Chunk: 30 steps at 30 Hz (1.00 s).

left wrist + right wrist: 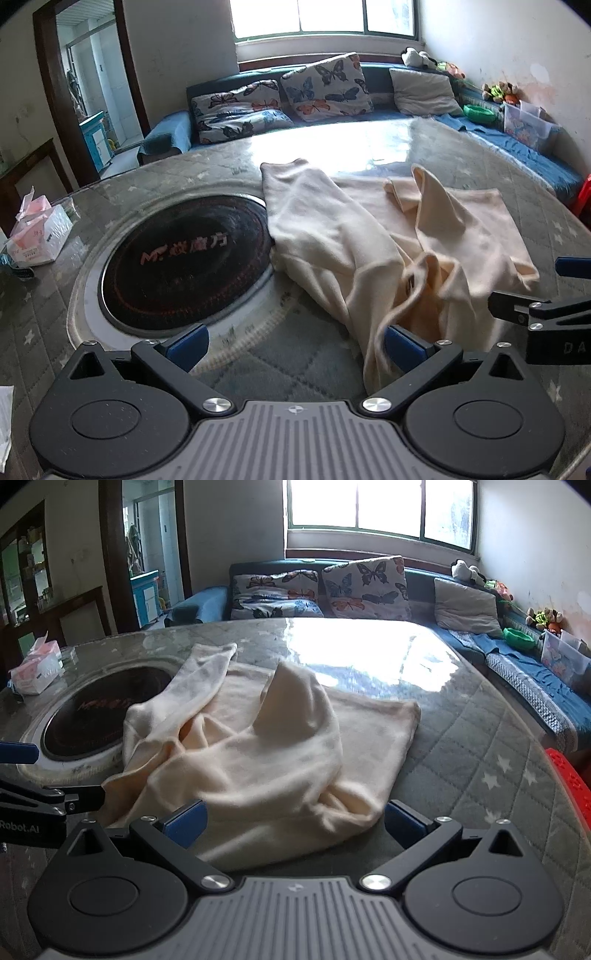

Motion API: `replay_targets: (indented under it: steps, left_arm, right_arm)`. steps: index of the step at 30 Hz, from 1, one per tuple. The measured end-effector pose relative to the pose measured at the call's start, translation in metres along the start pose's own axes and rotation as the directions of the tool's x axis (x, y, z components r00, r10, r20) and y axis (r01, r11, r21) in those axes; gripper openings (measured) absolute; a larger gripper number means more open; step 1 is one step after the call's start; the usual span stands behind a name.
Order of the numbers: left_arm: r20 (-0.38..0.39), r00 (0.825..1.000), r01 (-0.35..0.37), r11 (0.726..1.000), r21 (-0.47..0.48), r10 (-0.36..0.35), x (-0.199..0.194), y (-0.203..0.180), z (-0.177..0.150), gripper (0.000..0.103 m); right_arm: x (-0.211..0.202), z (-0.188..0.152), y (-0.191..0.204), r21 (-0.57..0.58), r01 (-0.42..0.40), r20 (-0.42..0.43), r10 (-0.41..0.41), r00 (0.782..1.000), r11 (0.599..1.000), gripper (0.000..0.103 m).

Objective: Fold clothes

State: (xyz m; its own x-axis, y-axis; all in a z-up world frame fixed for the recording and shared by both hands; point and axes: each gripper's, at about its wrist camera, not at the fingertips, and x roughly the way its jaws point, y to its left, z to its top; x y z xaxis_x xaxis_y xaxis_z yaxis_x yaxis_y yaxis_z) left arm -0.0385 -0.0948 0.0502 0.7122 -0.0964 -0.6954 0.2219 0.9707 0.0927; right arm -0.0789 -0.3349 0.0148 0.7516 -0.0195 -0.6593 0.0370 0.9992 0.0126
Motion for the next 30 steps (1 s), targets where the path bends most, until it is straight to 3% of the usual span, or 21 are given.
replay_targets:
  steps: [5,11,25,28,30]
  left_arm:
    - [0.019,1.000,-0.021,1.000,-0.005,0.021,0.007,0.007,0.015,0.103]
    - [0.037,0.999,-0.025,1.000,-0.003,0.025,0.021,0.011,0.032,0.103]
    - [0.049,0.998,-0.026,1.000,0.003,0.026,0.063,0.010,0.074,0.102]
    - [0.037,0.999,-0.014,1.000,0.009,0.014,0.074,0.007,0.081,0.102]
    - [0.038,0.999,-0.017,1.000,0.023,0.016,0.082,0.003,0.086,0.102]
  right_arm:
    - [0.009,0.017,-0.004,-0.008,0.001,0.016,-0.001,1.000,1.000,0.101]
    - [0.029,0.042,-0.014,-0.002,-0.009,0.026,0.009,1.000,1.000,0.093]
    - [0.110,0.101,-0.019,-0.047,-0.040,0.006,0.040,0.999,0.998,0.078]
    - [0.121,0.100,-0.025,-0.032,-0.044,-0.016,0.043,0.999,0.999,0.067]
    - [0.127,0.099,-0.030,-0.017,-0.053,-0.031,0.053,0.998,0.998,0.052]
